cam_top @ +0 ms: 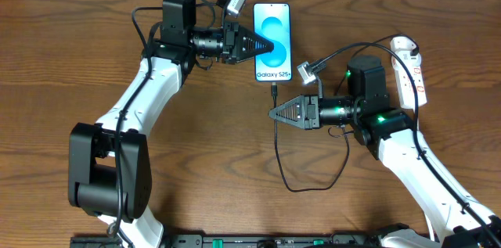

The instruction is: Plug charger to phone and switch on socket

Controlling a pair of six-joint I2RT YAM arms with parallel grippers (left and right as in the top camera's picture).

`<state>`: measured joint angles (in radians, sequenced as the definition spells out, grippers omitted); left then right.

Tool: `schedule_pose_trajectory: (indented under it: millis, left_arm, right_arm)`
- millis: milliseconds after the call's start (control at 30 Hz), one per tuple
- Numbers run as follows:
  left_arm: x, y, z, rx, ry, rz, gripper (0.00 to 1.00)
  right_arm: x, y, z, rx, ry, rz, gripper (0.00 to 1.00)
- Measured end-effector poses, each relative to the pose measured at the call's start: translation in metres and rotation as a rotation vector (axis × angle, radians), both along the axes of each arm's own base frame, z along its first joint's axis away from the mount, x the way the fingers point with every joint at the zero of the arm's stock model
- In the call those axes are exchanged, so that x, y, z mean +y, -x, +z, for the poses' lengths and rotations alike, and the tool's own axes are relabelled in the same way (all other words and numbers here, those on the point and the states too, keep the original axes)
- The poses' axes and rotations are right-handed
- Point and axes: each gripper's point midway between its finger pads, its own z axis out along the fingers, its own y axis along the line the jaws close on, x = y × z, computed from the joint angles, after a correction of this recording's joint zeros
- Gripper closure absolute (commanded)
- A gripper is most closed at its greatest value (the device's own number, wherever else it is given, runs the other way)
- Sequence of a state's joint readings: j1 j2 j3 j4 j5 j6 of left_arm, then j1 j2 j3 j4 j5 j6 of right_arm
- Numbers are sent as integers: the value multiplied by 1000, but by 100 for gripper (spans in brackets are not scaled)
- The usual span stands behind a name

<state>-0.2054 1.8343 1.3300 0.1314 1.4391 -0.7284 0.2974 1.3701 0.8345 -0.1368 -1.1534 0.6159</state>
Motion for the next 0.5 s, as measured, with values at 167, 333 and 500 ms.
schedule_pose_trajectory:
  millis: [167,333,500]
  left_arm:
    - [0,1,0,6,0,-2,93]
    - [1,1,-1,15,-2,-1,93]
    - [1,0,-2,15,-4,3,93]
  right_arm:
    - [0,-1,-1,-4,4,-4,99]
    - [0,-1,0,-8,2,-4,99]
    - [0,-1,0,-10,1,-1,99]
